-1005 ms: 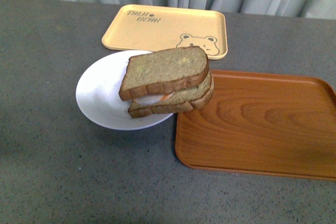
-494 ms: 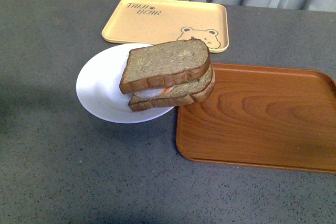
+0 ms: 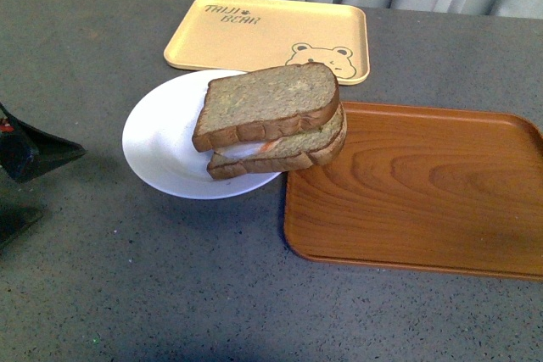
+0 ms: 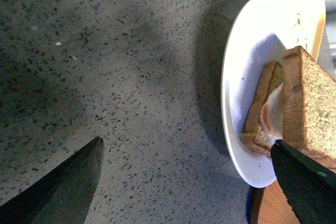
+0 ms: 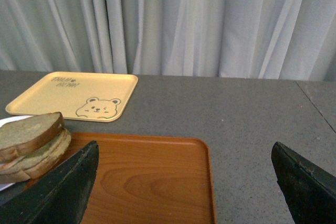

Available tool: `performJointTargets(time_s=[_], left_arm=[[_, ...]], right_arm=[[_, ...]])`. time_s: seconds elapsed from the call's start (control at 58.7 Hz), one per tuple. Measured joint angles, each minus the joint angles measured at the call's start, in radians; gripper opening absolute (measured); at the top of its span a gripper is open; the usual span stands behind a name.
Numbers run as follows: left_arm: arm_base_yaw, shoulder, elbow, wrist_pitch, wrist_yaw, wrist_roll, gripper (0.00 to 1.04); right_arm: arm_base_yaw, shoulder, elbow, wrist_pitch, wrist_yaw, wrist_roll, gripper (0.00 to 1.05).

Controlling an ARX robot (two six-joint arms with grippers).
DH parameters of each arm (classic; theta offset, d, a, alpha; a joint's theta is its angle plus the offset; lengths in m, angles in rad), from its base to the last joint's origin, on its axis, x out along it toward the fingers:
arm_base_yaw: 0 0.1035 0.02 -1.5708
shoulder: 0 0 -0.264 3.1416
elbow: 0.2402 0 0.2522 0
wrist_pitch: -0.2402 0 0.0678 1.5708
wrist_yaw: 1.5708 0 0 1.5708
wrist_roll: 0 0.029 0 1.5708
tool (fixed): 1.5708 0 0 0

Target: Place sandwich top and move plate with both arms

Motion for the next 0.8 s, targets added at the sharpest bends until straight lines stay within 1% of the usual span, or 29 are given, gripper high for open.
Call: performJointTargets(time_s=[0.341,0.801], left_arm=[[-0.097,0.134,0.081,0.046,-0.051,-0.066,0.96],[-0.164,0.248,0.231,0.058,-0.058,-0.163,0.96]], right_arm=[[0.0,0.0,0.0,0.0,0.0,0.0,0.96],[0.0,0.0,0.0,0.0,0.0,0.0,0.96]])
